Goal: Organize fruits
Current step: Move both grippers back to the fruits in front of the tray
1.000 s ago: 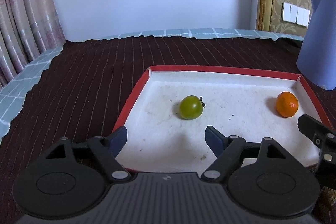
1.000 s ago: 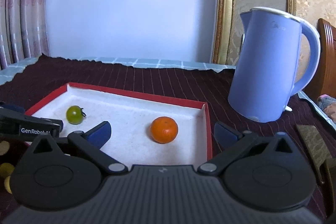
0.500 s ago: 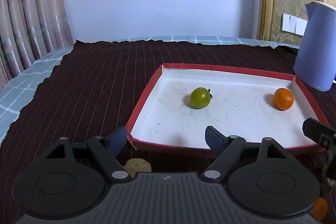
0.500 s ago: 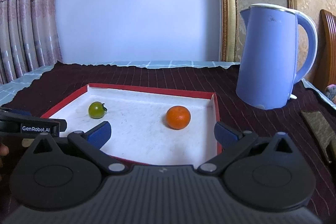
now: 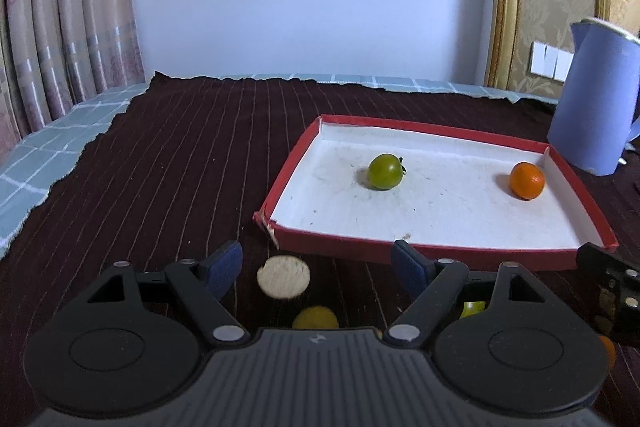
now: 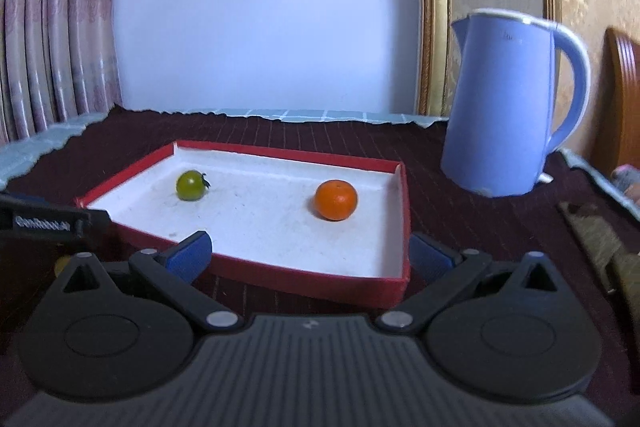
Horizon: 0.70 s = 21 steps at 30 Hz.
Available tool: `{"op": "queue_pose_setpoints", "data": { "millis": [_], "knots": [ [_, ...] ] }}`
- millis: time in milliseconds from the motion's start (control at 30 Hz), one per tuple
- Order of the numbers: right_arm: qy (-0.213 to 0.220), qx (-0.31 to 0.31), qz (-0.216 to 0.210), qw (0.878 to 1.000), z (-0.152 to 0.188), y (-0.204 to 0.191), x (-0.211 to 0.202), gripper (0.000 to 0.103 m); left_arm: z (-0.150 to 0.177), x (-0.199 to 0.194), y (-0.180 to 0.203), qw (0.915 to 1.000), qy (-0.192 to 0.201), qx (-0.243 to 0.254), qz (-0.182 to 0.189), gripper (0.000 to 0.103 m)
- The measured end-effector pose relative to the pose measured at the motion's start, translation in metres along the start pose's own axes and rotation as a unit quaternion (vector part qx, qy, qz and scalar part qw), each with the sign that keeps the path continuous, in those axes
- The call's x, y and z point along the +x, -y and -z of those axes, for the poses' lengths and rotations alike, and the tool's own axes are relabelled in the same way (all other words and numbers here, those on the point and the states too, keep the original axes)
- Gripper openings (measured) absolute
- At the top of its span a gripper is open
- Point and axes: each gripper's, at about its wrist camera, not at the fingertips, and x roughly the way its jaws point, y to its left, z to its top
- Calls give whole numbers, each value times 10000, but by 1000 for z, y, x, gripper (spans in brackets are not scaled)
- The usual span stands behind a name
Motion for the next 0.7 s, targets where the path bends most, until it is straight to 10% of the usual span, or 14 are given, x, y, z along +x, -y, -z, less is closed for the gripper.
{"op": "queue_pose_setpoints", "data": {
  "millis": [700],
  "knots": [
    [120,104,-440,9989,30,6,-23,103,43,-18,5,9989,-7,106,459,81]
  ]
}}
